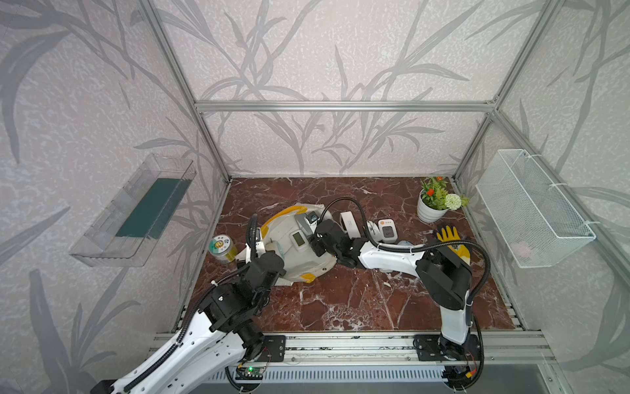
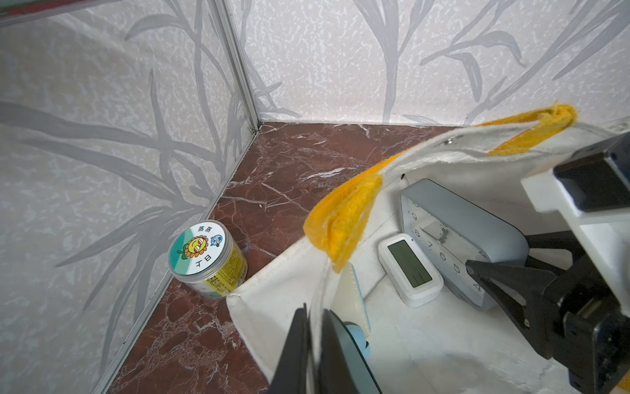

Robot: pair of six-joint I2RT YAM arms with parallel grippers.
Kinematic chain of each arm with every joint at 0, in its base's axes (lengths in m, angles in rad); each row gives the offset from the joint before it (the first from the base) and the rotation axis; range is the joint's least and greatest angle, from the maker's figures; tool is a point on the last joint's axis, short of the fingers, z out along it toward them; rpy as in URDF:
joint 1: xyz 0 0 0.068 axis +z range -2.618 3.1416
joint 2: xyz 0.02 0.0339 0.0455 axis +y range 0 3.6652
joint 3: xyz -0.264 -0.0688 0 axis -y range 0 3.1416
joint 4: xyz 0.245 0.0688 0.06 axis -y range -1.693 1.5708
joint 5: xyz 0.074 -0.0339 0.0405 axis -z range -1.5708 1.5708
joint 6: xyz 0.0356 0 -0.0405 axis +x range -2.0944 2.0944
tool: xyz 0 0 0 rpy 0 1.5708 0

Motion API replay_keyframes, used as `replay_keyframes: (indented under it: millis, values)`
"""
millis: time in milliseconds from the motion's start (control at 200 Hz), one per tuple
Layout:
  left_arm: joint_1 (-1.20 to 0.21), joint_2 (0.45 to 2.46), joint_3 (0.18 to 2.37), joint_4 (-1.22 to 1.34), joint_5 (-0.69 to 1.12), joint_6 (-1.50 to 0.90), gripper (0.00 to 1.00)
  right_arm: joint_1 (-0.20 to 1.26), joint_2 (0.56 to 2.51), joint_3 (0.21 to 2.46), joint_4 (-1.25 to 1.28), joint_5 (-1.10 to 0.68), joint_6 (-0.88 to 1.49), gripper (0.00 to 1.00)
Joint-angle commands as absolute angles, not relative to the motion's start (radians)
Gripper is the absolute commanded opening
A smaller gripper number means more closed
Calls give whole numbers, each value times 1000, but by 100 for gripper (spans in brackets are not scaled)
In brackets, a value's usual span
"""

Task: Take the alarm clock out of the canvas bag
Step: Pick up the alarm from the canvas bag.

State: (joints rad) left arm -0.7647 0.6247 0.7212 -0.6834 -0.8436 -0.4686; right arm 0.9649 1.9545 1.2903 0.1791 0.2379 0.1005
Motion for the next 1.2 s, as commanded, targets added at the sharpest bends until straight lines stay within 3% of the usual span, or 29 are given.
replay_keyframes:
  millis: [0, 425, 1195]
  values:
    - [-761, 637, 757, -717, -886, -507, 0, 978, 1896, 1269, 169, 229, 88, 27]
    - [-758, 653, 768, -756, -907, -550, 0, 990, 1814, 1214, 170, 254, 94, 20]
    - [-750, 657, 771, -773, -907, -562, 0, 1000, 1611, 1111, 124, 246, 94, 18]
